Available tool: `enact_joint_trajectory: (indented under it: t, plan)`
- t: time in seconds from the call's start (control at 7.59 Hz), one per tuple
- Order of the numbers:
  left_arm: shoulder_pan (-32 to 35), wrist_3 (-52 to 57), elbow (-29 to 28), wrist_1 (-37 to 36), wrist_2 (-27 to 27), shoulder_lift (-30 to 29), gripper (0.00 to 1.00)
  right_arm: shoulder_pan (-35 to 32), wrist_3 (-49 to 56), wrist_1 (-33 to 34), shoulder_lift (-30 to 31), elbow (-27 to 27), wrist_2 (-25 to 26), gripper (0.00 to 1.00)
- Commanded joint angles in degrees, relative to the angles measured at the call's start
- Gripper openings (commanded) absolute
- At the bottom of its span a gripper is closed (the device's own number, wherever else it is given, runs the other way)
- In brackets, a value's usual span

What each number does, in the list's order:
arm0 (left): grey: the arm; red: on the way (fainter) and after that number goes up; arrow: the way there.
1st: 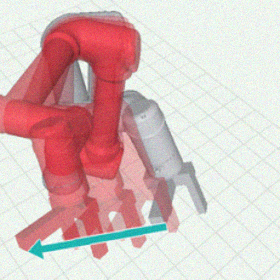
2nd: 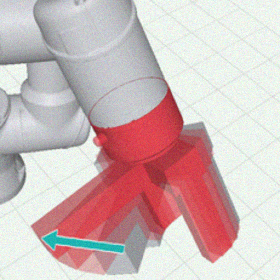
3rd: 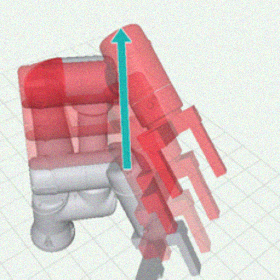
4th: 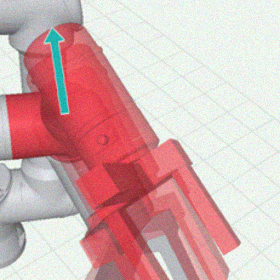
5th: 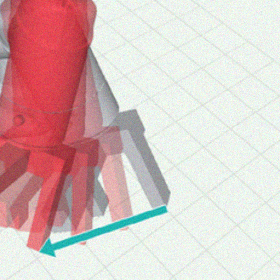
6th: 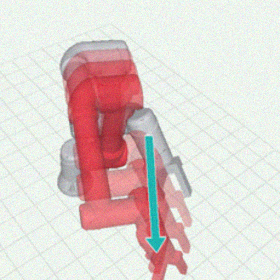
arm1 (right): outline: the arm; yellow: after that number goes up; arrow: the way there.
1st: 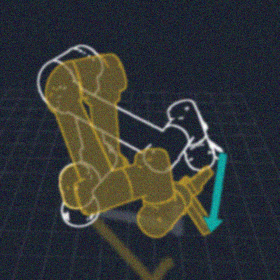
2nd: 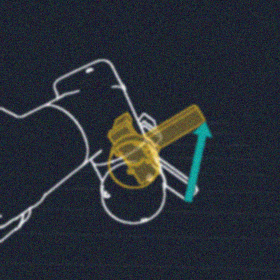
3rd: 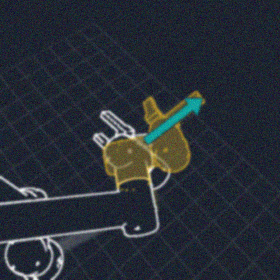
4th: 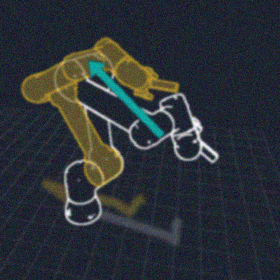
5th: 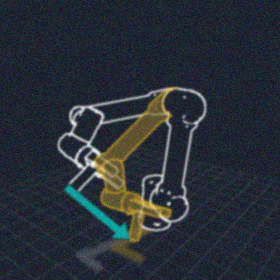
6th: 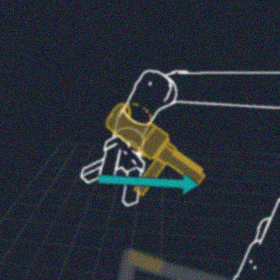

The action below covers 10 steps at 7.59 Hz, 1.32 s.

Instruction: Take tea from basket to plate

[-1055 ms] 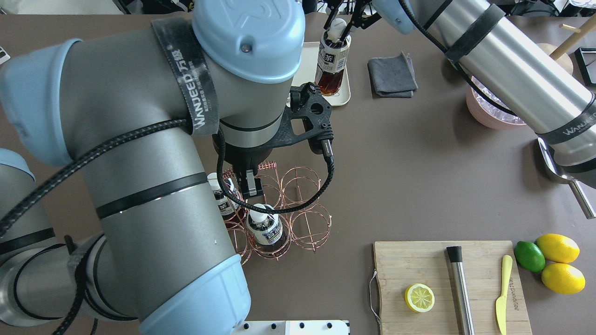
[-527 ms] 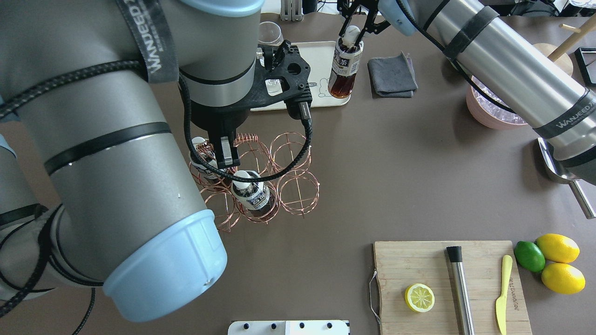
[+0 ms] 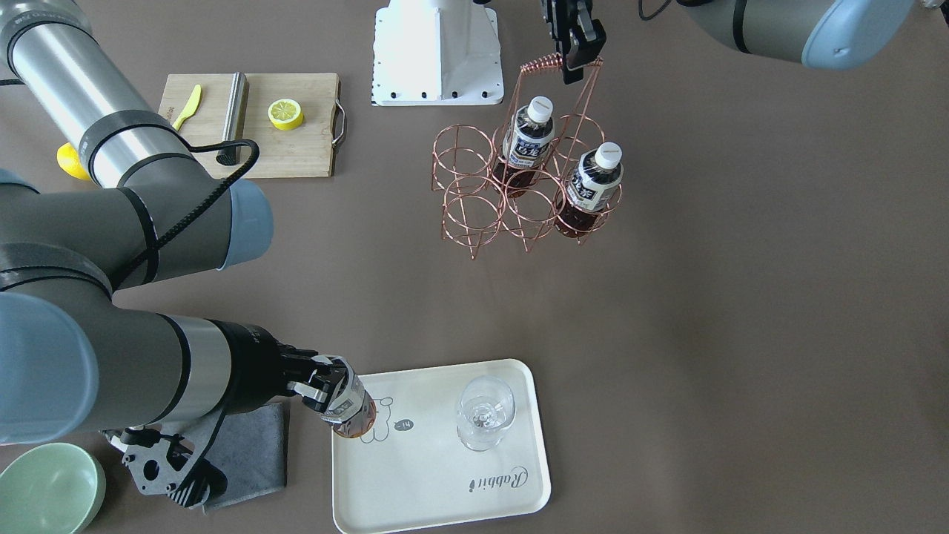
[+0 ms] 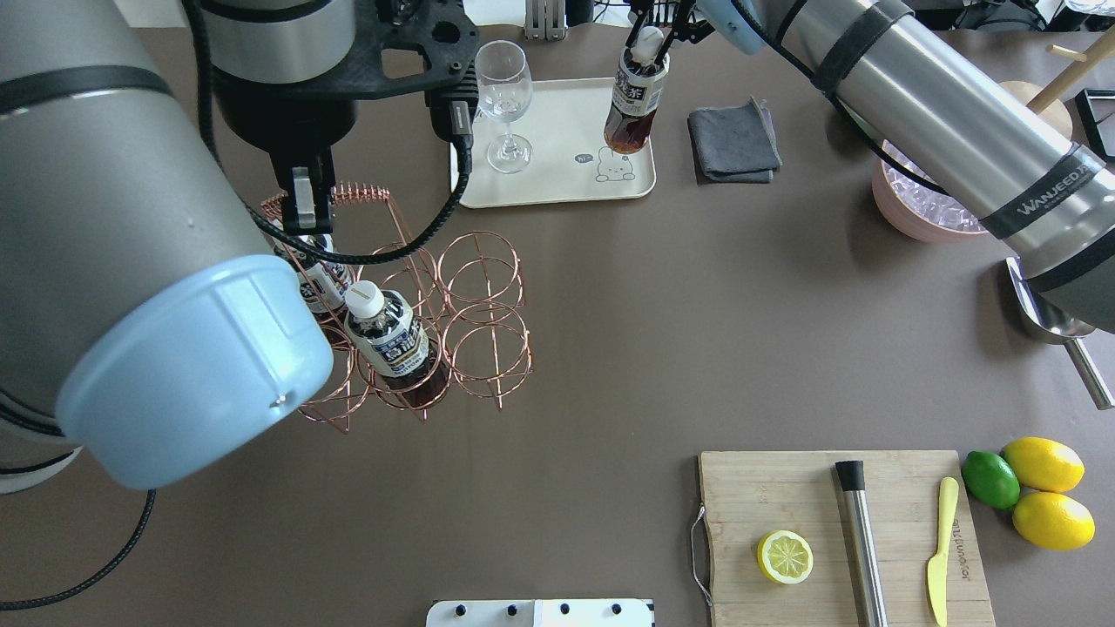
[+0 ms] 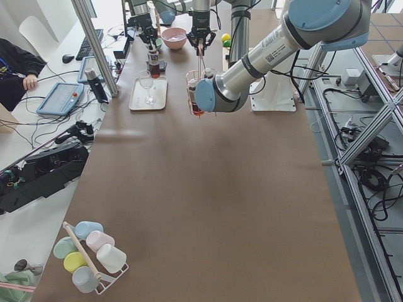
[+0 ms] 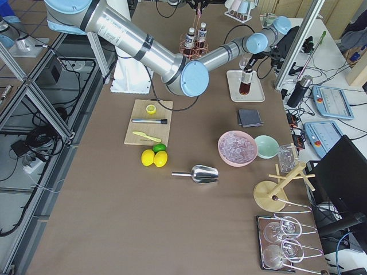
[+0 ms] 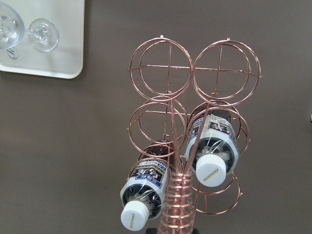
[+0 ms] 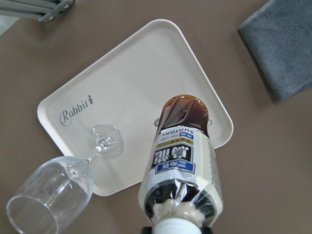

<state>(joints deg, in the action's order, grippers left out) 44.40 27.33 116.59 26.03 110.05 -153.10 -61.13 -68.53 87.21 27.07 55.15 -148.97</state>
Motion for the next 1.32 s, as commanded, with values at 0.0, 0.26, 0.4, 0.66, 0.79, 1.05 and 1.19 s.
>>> enact_joint_trajectory:
  t: [0.0, 0.26, 0.4, 0.66, 0.79, 1.05, 1.19]
  plan:
    - [7.16, 14.09, 1.01, -5.62, -0.18, 0.51, 0.00, 2.23, 0.06, -5.38, -1.66, -3.03, 3.76, 0.00]
    - [14.10, 19.32, 1.01, -7.66, -0.27, 2.79, 0.00, 3.73, 0.15, -7.05, -2.37, -4.08, 5.61, 0.00]
    - [17.88, 21.43, 1.01, -7.66, -0.44, 4.89, 0.00, 3.83, 0.32, -7.49, -2.37, -4.35, 5.62, 0.00]
    - [21.25, 24.70, 1.19, -7.57, -5.70, 7.54, 0.00, 3.91, 2.43, -7.58, -2.37, -5.14, 6.23, 0.00]
    - [22.39, 25.22, 1.88, -7.13, -8.50, 9.81, 0.00, 4.26, 2.52, -7.67, -2.37, -5.31, 6.93, 0.00]
    - [23.45, 26.72, 1.89, -2.33, -13.00, 14.20, 0.00, 4.53, 2.52, -7.76, -2.98, -5.93, 7.12, 0.43]
    - [25.98, 28.03, 1.54, 5.10, -12.84, 18.75, 0.00, 4.62, 2.52, -7.76, -2.98, -6.02, 6.94, 0.58]
